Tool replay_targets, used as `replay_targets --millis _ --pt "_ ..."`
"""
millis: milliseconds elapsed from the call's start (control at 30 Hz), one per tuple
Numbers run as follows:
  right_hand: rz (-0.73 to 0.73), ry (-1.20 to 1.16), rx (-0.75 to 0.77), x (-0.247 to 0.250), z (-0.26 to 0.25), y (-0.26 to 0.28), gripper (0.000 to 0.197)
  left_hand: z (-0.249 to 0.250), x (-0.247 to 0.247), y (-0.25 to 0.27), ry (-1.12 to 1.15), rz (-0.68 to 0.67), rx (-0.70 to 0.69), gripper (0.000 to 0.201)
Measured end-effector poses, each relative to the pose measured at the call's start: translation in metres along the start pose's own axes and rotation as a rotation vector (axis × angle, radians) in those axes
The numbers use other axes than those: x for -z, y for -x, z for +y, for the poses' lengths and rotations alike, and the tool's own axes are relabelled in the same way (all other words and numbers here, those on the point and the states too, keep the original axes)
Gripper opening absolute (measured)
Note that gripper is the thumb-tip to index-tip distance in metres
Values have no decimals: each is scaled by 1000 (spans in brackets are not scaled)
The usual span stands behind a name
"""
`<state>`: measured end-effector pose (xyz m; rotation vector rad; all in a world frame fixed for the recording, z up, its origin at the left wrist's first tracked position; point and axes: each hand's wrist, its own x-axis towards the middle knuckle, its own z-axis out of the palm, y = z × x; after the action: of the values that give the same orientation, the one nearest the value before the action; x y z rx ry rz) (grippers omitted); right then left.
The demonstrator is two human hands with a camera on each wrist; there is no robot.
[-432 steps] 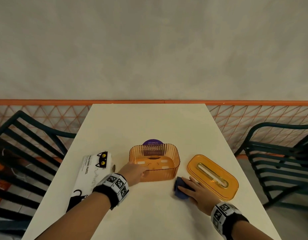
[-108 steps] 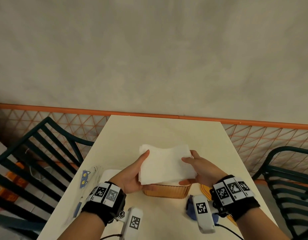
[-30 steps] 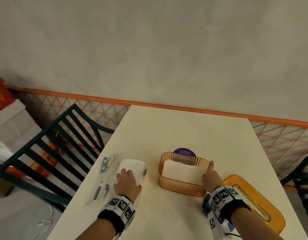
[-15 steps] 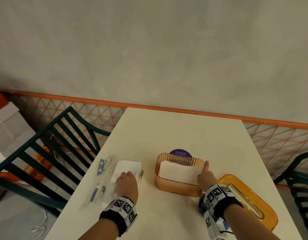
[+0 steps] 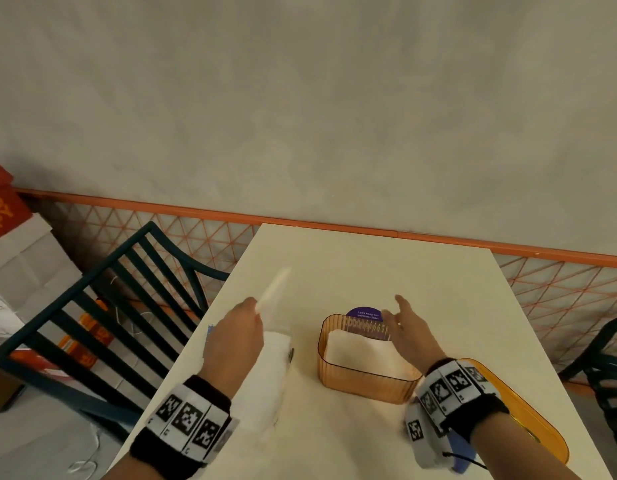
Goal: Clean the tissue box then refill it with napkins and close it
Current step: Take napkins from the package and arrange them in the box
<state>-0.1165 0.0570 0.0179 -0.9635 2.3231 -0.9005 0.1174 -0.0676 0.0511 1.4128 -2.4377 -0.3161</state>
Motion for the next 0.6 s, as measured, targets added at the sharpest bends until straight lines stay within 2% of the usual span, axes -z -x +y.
replay_targets --millis 100,133,233,300,367,400,433,500,533,600 --pt "-297 -533 -150 3 -40 14 49 27 8 9 42 2 -180 22" --pt "-350 -650 -196 4 -49 17 50 34 4 13 50 -13 -245 23" --pt "-461 -809 -219 8 -63 24 38 44 -14 24 66 -72 -402 26" --pt "-439 -854 -219 11 -64 23 18 43 -29 27 155 -91 -483 27" --pt "-370 -824 -232 17 -61 22 50 39 -42 29 325 -129 -527 32" --pt "-345 -772 -212 21 -59 21 59 37 -47 28 451 -140 -501 39" --pt "-328 -730 -188 25 -59 23 61 36 -50 27 604 -122 -417 41" --pt "-317 -700 -147 34 -56 26 60 35 -52 22 909 -77 -97 28" --pt "-310 -695 -139 38 -55 26 60 35 -53 18 1038 -108 108 24" --pt "-300 -703 -124 44 -55 29 63 34 -57 11 1249 -274 483 31"
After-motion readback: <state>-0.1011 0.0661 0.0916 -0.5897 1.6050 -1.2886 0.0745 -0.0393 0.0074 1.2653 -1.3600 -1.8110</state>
